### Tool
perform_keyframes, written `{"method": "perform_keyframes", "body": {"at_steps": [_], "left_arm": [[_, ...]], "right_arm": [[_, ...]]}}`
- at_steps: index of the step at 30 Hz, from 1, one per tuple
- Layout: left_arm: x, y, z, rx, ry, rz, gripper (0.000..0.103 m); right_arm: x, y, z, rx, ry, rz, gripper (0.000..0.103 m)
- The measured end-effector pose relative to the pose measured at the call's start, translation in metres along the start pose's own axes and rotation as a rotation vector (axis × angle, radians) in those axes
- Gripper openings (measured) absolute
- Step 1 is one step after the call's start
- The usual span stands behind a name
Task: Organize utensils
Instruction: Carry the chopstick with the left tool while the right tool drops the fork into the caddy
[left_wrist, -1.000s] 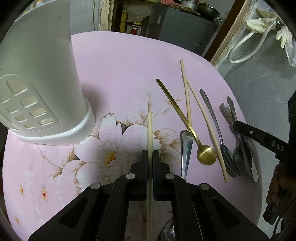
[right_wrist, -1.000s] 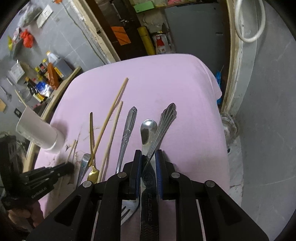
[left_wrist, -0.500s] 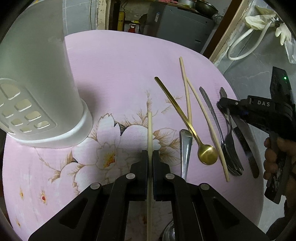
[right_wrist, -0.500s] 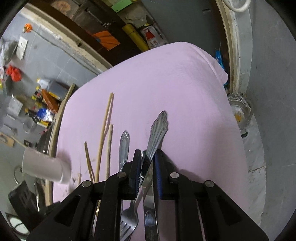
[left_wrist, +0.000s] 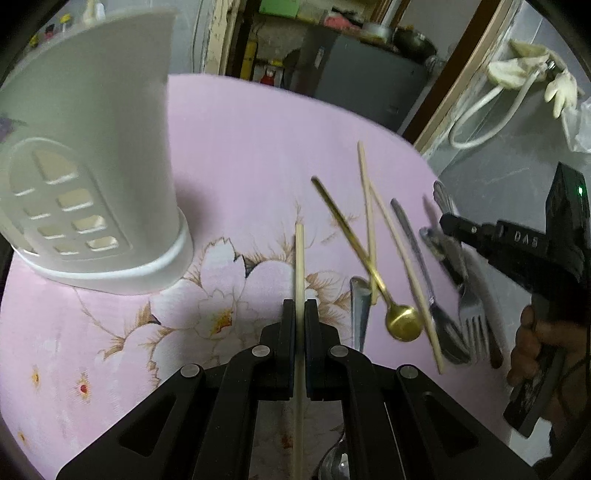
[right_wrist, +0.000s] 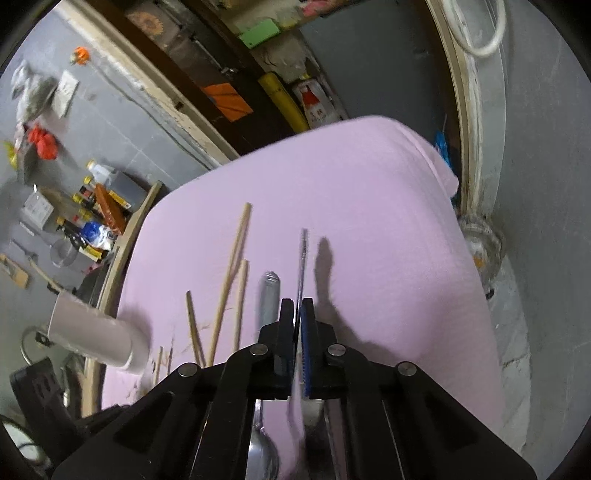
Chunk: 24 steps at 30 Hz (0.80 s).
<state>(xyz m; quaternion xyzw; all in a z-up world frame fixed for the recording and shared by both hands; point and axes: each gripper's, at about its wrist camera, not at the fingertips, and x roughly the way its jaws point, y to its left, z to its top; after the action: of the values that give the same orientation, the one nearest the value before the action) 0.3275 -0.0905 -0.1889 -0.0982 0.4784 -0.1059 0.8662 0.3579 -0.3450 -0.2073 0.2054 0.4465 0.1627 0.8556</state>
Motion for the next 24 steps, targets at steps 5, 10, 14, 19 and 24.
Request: {"method": "perform_keyframes", "body": {"at_steps": [5, 10, 14, 19, 24], "left_arm": [[-0.02, 0.004, -0.007, -0.014, -0.084, -0.024, 0.002], [-0.053, 0.008, -0.013, -0.02, -0.205, -0.044, 0.002], [-0.08, 0.003, -0.012, -0.013, -0.312, -0.029, 0.002], [-0.105, 0.006, -0.003, -0.045, -0.401, -0.053, 0.002], [-0.143, 0.026, 0.015, -0.086, -0.484, -0.099, 0.002]], "right_arm": [[-0.017, 0.015, -0.011, -0.054, -0.073, 0.001, 0.001], [-0.036, 0.031, -0.026, -0.094, -0.154, 0.031, 0.001], [-0.053, 0.053, -0.038, -0.137, -0.236, 0.065, 0.0], [-0.064, 0.085, -0.041, -0.186, -0.314, 0.077, 0.0], [-0.078, 0.12, -0.037, -0.244, -0.37, 0.101, 0.0]]}}
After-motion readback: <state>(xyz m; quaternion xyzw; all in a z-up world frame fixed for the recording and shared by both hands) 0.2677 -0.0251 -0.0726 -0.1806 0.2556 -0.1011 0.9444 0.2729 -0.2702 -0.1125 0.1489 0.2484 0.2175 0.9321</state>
